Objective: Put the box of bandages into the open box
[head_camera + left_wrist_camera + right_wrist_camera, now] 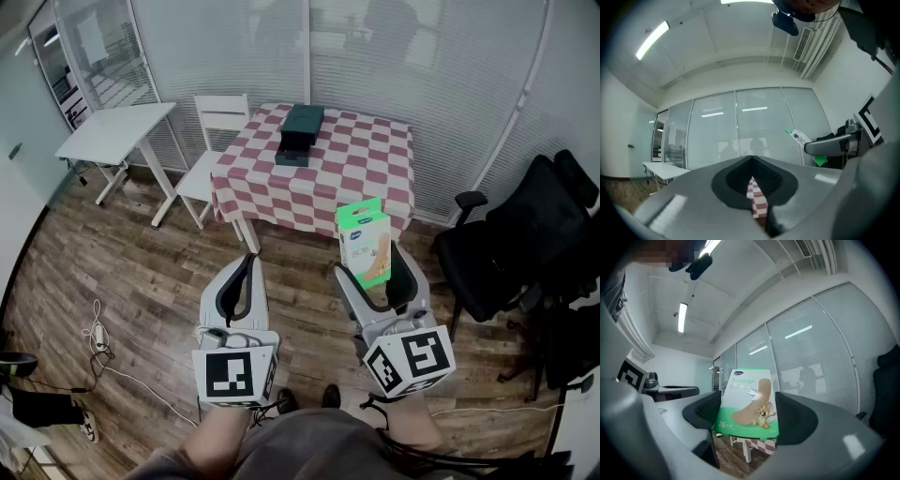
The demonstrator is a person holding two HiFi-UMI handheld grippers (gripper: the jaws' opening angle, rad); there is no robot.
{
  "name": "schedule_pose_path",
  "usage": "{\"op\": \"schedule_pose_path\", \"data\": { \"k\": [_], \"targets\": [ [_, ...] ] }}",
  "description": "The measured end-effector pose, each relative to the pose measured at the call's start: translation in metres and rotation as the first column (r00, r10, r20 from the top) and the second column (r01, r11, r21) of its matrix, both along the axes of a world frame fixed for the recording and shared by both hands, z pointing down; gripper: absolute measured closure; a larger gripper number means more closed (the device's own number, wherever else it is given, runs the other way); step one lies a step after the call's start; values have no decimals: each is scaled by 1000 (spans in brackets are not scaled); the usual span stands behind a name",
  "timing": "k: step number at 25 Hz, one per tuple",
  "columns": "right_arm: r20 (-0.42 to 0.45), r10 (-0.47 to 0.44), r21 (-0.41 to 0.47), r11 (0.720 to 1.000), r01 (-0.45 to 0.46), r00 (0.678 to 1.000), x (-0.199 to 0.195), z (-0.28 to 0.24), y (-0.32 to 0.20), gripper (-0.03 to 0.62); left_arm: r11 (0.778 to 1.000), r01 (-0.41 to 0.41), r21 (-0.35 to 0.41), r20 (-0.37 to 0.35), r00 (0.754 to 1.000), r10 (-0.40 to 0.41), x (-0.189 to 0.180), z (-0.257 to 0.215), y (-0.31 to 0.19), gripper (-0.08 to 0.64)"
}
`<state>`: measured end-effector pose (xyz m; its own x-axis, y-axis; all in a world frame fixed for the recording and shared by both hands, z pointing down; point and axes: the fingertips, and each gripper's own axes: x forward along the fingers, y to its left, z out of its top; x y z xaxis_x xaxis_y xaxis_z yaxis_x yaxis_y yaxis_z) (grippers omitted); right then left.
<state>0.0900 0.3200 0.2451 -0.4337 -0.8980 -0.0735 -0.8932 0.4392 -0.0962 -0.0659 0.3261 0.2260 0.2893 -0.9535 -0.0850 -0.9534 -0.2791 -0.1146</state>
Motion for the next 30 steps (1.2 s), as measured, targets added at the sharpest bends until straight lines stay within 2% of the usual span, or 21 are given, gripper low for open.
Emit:
{"op": "schedule_pose_path", "data": {
  "k": [10,15,20,30],
  "targets": [
    [-4,1,1,1000,-1,1000,24,3,2,207,1000,-4,-7,7,1000,4,27,4,-3,560],
    [51,-12,-22,1000,13,999,45,6,-5,204,1000,4,-11,13,1000,-4,46,4,-9,560],
    [58,-16,-20,1000,17,998,68,10,-15,204,1000,19,-4,27,999,-18,63,4,-16,560],
    [69,-36,-71,997,41,997,72,30,-54,205,998,51,-34,36,998,-49,63,19,-54,560]
  ]
}}
